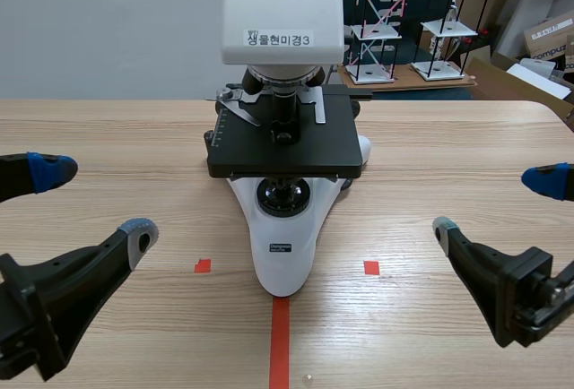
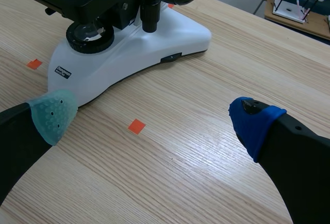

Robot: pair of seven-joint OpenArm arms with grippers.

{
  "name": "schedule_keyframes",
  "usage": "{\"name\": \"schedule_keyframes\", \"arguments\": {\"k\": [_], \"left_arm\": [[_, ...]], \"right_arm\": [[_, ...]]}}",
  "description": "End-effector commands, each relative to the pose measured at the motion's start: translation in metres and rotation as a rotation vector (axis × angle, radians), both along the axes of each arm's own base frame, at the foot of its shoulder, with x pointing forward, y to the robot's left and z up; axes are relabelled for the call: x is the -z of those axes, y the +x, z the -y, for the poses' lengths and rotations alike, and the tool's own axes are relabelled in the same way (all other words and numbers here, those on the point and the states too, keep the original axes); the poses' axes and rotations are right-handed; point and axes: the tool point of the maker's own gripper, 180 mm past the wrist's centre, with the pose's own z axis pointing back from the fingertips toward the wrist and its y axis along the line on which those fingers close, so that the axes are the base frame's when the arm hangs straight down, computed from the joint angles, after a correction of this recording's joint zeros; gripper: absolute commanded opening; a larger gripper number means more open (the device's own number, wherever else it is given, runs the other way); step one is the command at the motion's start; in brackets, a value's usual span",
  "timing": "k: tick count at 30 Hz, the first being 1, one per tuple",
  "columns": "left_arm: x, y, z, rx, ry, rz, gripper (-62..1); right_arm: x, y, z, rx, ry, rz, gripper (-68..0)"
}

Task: Point at the coarse focus knob

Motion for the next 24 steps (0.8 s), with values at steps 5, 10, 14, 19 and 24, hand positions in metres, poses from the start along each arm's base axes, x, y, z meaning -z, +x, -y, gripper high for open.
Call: {"name": "schedule_keyframes", "arguments": {"k": [5,10,14,19,24], "left_arm": [[-0.0064,0.0013,0.0006,-0.005,-0.020,0.020,1.4],[-0.0064,0.0013,0.0006,-0.005,-0.020,0.020,1.4],[-0.0064,0.0013,0.0006,-0.005,-0.020,0.020,1.4],[-0.0064,0.0013,0.0006,-0.005,-0.020,0.020,1.4],[-0.0069,0.0014,0.0006,-0.005,-0.021,0.022,1.4]], "right_arm": [[-0.0066,0.0010,-0.0023,-0.009,0.014,0.022,-1.9],[-0.0066,0.0010,-0.0023,-0.009,0.014,0.022,-1.9],[-0.0066,0.0010,-0.0023,-0.009,0.014,0.022,-2.5],[-0.0069,0.0013,-0.0019,-0.009,0.013,0.023,-2.5],[-0.0133,0.0061,-0.0020,-0.039,-0.009,0.048,-10.8]]}}
